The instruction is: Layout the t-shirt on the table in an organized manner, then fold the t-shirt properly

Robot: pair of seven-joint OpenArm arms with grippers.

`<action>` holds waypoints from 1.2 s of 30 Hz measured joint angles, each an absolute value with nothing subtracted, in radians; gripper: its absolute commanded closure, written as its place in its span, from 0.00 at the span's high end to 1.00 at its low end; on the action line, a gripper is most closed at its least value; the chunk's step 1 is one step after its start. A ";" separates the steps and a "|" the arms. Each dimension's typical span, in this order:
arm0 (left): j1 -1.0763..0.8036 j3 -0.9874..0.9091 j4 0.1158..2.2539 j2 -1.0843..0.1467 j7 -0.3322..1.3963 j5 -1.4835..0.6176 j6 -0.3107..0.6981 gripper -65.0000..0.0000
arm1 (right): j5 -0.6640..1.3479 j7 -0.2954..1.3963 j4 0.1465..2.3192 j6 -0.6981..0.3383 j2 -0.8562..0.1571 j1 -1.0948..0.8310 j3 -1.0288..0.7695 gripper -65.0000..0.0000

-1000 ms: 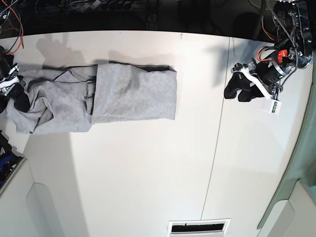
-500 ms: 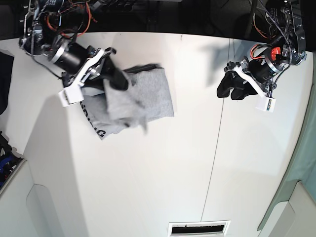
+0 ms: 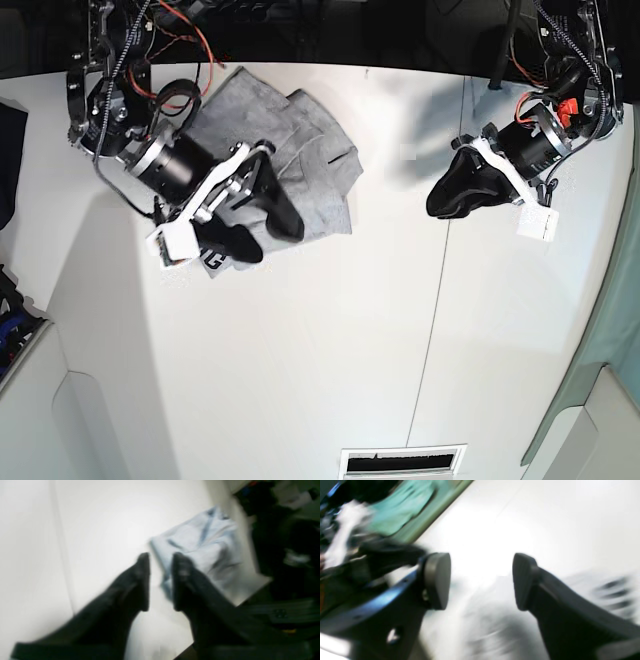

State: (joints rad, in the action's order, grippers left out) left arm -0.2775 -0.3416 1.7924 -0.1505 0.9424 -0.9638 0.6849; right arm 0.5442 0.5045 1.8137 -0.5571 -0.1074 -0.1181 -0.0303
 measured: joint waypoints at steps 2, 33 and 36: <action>-0.279 -0.295 1.834 -0.140 0.956 -0.991 0.685 0.06 | 0.477 0.492 1.806 -0.523 -0.108 -0.078 -0.064 0.07; 0.231 0.152 1.031 -0.100 0.594 -0.350 0.549 0.00 | 0.504 0.467 1.219 -0.561 -0.249 0.046 0.024 0.00; 0.286 0.186 1.023 -0.100 0.656 -0.342 0.536 0.00 | 0.501 0.476 1.288 -0.561 -0.215 -0.019 -0.017 0.00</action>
State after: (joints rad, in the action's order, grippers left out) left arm 0.2859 0.1864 1.0225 -0.1001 0.6563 -0.3416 0.5362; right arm 0.5014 0.4759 1.2884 -0.5610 -0.2146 -0.0193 -0.0170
